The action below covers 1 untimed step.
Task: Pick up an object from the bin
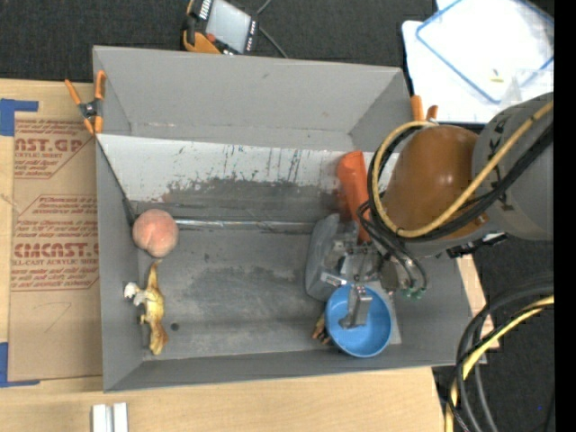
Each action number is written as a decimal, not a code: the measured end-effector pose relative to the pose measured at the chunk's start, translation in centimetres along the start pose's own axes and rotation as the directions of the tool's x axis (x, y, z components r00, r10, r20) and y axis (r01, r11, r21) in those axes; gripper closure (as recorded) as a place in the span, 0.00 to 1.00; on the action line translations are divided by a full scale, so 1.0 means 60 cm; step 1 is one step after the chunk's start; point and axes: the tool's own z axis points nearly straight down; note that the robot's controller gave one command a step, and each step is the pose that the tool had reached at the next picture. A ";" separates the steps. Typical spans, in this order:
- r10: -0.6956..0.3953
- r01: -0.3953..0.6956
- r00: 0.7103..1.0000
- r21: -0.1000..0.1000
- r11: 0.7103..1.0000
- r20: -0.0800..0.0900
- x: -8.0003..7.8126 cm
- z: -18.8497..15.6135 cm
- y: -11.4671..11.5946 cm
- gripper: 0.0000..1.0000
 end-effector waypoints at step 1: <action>0.000 0.000 1.000 0.000 1.000 0.000 0.000 0.000 0.000 0.00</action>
Offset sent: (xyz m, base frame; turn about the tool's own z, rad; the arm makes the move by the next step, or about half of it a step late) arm -0.0064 -0.0449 -0.0395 -0.4381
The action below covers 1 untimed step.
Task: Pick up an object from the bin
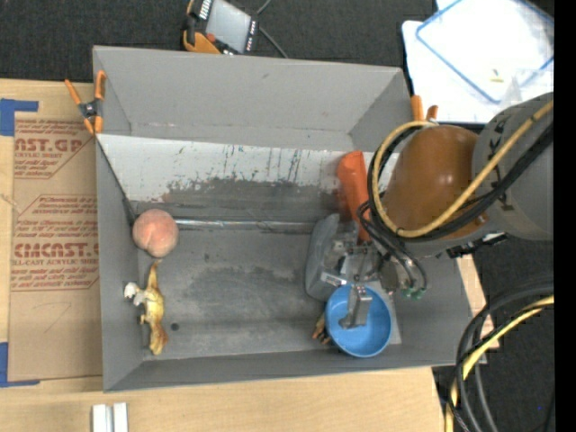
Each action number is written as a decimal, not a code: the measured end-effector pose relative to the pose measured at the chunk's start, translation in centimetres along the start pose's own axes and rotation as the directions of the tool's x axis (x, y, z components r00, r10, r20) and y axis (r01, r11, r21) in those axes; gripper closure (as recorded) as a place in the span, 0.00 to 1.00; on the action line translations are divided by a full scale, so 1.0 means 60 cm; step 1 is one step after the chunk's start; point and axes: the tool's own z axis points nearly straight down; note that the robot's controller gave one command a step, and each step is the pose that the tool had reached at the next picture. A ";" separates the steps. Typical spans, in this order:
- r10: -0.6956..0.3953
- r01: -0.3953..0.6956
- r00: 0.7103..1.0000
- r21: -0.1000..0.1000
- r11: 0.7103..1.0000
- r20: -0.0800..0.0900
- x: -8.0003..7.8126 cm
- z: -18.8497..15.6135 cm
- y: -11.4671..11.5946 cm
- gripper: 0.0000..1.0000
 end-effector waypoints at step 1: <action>-0.352 0.352 0.936 0.004 0.936 0.013 0.003 0.050 -0.057 0.00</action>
Offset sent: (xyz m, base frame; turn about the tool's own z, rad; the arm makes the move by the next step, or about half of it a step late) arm -0.0106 -0.0513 -0.0625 -0.4162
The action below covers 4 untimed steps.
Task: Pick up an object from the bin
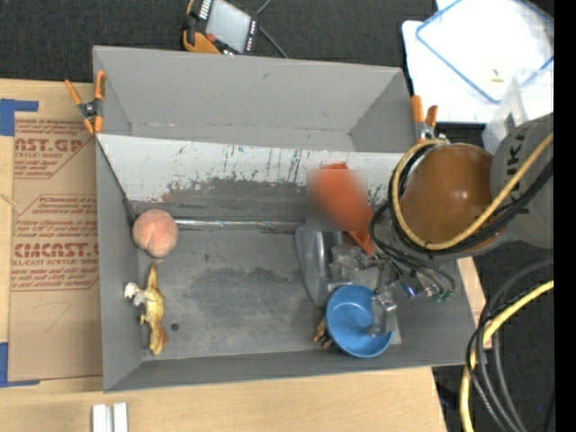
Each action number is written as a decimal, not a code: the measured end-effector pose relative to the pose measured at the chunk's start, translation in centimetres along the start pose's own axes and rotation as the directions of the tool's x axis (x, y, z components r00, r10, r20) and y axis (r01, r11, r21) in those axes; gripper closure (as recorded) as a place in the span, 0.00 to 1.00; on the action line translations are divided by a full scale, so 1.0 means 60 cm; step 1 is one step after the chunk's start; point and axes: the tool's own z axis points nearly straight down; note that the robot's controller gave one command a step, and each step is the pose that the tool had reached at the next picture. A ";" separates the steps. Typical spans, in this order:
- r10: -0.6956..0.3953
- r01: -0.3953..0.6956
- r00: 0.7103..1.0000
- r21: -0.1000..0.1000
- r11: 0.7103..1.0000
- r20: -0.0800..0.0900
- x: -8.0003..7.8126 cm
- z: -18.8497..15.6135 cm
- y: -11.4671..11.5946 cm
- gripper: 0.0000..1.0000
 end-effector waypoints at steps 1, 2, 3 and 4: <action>-0.059 0.059 0.998 0.002 0.998 0.014 0.011 0.046 -0.019 0.00; -0.049 0.049 0.999 0.005 0.999 0.004 -0.056 0.052 -0.060 0.00; -0.057 0.055 0.997 0.022 0.998 0.058 0.027 0.065 -0.048 1.00; -0.057 0.056 0.997 0.022 0.998 0.058 0.027 0.065 -0.048 1.00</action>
Offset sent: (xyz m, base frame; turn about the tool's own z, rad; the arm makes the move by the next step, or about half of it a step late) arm 0.0430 -0.0210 -0.0317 -0.0497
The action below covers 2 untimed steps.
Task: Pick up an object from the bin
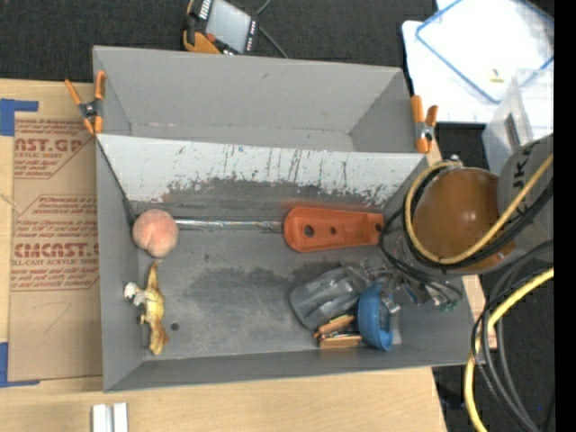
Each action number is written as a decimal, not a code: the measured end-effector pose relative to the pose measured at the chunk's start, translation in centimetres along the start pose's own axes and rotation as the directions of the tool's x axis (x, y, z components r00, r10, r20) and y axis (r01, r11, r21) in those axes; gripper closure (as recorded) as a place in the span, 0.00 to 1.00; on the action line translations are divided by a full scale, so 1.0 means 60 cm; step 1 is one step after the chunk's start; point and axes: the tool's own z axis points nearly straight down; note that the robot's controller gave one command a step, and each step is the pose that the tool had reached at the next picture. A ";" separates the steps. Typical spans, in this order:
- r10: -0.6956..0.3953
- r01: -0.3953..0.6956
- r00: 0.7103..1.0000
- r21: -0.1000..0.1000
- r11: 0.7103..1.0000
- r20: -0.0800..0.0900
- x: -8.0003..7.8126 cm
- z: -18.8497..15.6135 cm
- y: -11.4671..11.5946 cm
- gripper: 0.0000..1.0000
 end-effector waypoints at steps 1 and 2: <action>-0.193 0.193 0.981 -0.006 0.981 -0.010 -0.062 0.010 -0.035 1.00; -0.193 0.193 0.981 -0.006 0.981 -0.010 -0.062 0.010 -0.035 1.00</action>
Offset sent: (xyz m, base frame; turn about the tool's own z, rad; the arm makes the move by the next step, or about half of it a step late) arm 0.0000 0.0000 0.0000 0.0000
